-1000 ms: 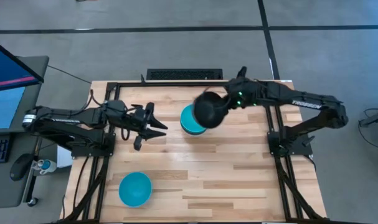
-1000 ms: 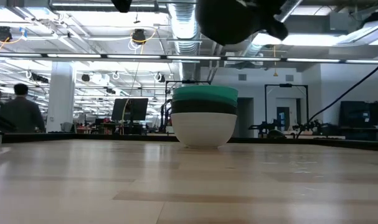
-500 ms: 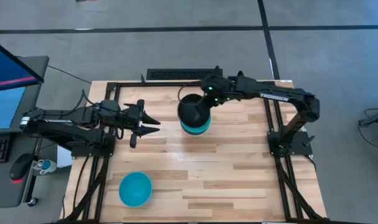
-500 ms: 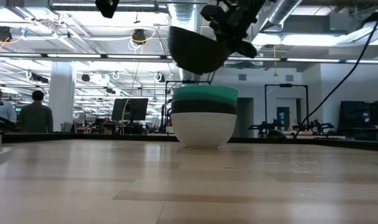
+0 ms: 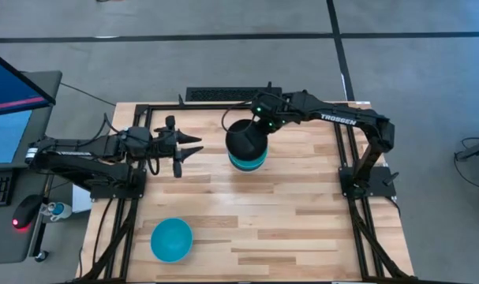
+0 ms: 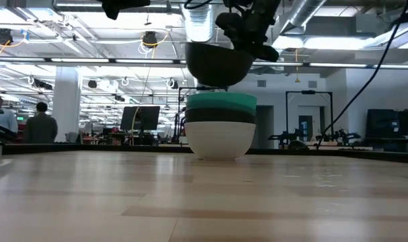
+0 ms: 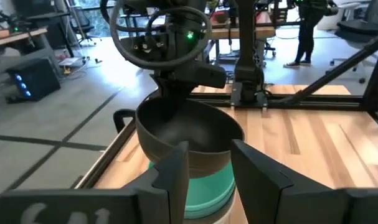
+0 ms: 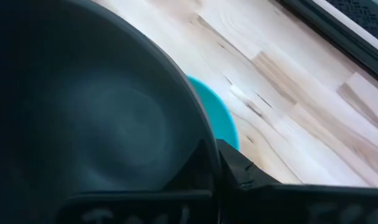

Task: Nest bowls inside each other
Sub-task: Stack the black bowl on the blue bowl

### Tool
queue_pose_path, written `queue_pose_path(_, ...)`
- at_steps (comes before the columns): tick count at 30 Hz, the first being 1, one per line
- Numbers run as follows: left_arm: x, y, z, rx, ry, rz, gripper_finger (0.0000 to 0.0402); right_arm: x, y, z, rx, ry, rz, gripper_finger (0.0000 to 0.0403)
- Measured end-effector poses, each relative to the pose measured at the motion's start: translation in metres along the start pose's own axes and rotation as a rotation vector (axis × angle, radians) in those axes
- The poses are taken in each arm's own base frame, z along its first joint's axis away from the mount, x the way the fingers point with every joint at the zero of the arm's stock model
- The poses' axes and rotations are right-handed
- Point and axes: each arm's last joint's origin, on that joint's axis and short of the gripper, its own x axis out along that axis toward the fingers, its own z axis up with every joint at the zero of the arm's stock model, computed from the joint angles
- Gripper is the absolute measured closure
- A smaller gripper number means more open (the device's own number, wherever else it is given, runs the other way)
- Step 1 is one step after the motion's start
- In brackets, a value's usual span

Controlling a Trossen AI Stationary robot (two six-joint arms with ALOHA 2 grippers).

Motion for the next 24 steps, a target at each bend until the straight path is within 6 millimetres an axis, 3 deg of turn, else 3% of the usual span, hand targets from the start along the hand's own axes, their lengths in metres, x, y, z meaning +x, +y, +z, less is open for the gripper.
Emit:
queue_pose_path(8, 0.0, 0.001, 0.0, 0.008, 0.002, 0.034, 0.029, 0.0, -0.014, -0.004, 0.017, 0.079, -0.057, 0.0394)
queue_pose_path(20, 0.0, 0.002, 0.001, 0.009, -0.003, 0.062, 0.029, 0.0, -0.007, -0.007, -0.036, 0.091, -0.022, 0.0393)
queue_pose_path(24, 0.0, 0.002, 0.001, 0.009, -0.003, 0.083, 0.029, 0.0, -0.008, -0.006, -0.035, 0.092, -0.022, 0.0373)
